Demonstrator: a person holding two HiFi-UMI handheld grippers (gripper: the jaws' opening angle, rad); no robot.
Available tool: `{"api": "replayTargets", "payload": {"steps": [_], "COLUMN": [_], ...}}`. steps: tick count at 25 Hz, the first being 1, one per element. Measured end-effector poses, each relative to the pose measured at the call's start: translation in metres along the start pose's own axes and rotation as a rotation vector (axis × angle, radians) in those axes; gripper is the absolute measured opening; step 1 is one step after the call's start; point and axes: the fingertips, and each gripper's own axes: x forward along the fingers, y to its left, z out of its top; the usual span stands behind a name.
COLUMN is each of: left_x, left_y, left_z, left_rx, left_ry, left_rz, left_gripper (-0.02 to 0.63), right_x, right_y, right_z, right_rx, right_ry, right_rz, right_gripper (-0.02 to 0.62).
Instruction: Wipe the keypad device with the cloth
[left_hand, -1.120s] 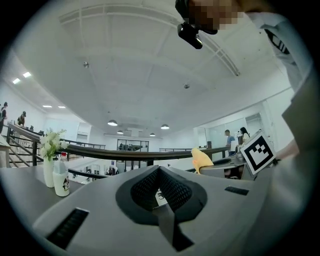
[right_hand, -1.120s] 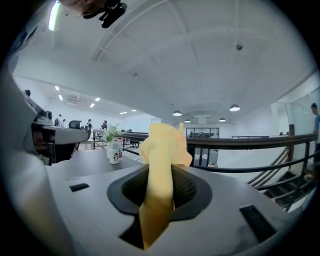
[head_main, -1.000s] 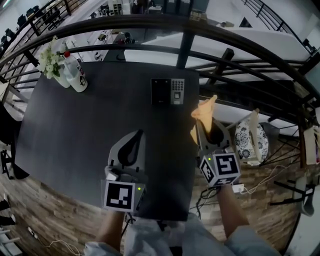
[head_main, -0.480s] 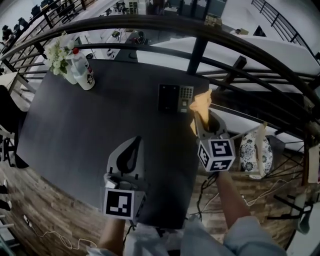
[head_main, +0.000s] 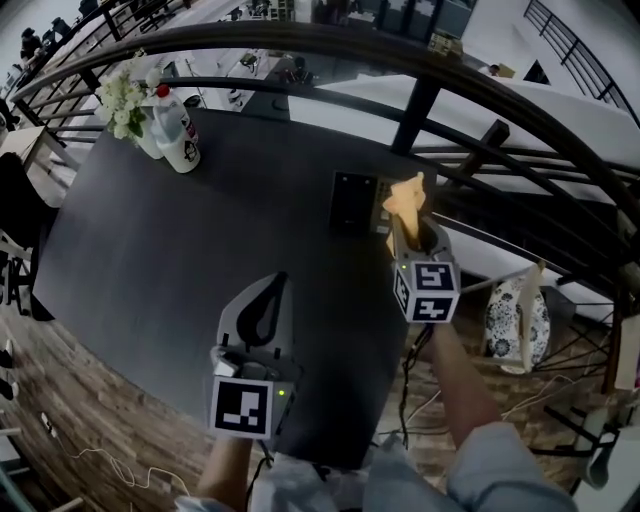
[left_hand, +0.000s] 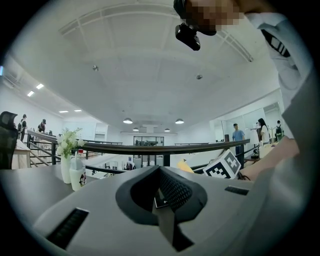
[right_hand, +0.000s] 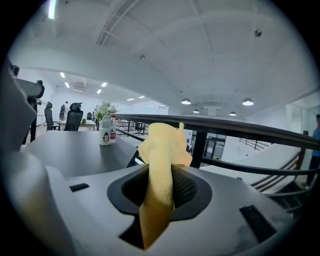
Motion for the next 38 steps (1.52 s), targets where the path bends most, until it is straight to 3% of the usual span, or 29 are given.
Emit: {"api": "replayTargets", "payload": {"steps": [10,18,38], "left_x": [0.019,0.014,0.003], "left_y": [0.007,0.01,0.031], "left_z": [-0.012,-0.013,-0.02], "left_rx": [-0.005,-0.004,-0.039], "left_ry": [0.016,0.025,0.034], "left_rz": [0.007,0.019,0.077], "left_gripper": [0.006,0.006,0.006], "right_x": [0.04,0.069,0.09], "right_y": [-0.008,-0.009,0.082], "right_z": [-0.023,-0.017,-0.02], "right_rx": [-0.026,-0.046,-0.118], "right_ry": [0.08,0.11,0.133], "right_rz": [-0.006,-0.027,0.109], "right_gripper": [0.101,0.101,0.103]}}
